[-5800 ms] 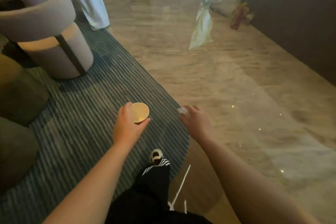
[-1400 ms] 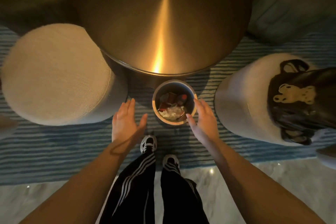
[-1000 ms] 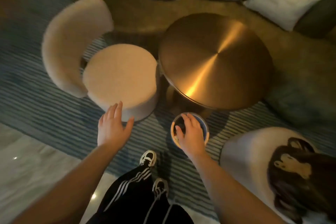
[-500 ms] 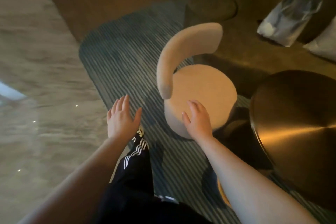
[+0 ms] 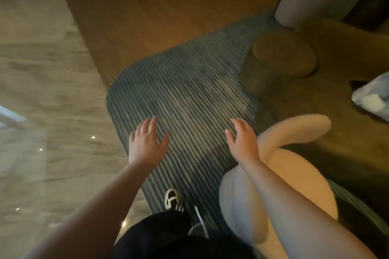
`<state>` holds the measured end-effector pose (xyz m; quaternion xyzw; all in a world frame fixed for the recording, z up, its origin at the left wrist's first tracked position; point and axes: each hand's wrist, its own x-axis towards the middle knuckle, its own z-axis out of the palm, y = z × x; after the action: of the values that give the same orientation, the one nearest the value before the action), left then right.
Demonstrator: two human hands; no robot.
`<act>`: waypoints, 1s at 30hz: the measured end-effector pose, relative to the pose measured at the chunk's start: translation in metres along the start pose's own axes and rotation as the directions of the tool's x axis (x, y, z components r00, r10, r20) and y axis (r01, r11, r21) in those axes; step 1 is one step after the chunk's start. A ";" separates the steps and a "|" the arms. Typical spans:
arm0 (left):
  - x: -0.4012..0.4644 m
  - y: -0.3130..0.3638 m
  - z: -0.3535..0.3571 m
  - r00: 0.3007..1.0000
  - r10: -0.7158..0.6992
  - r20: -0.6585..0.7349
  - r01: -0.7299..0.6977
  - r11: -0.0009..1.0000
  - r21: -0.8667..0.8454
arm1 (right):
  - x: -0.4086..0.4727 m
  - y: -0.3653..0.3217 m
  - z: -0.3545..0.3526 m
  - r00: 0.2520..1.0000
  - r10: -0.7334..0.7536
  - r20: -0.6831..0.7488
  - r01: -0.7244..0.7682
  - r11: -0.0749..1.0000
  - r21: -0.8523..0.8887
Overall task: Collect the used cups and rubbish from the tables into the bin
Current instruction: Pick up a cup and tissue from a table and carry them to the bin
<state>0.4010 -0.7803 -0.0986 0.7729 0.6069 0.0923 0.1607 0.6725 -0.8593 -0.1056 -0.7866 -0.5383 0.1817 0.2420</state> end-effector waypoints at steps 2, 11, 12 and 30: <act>0.057 -0.004 -0.012 1.000 -0.022 -0.006 0.022 0.999 -0.027 | 0.047 -0.016 0.001 1.000 0.024 0.009 -0.024 1.000 0.002; 0.312 0.012 -0.016 0.997 0.063 0.033 -0.061 0.996 -0.068 | 0.266 -0.037 0.023 0.994 0.102 -0.042 -0.102 0.995 -0.001; 0.347 0.017 -0.011 0.996 0.080 0.028 -0.078 0.995 -0.055 | 0.297 -0.035 0.028 0.994 0.103 -0.048 -0.103 0.995 -0.008; 0.956 0.169 -0.011 0.980 0.194 0.044 -0.193 0.981 -0.018 | 0.885 -0.006 -0.032 0.984 0.175 -0.026 -0.176 0.982 -0.072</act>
<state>0.7862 0.1104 -0.0777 0.8289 0.5246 0.0941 0.1700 0.9994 -0.0366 -0.0982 -0.8411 -0.4707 0.1745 0.2012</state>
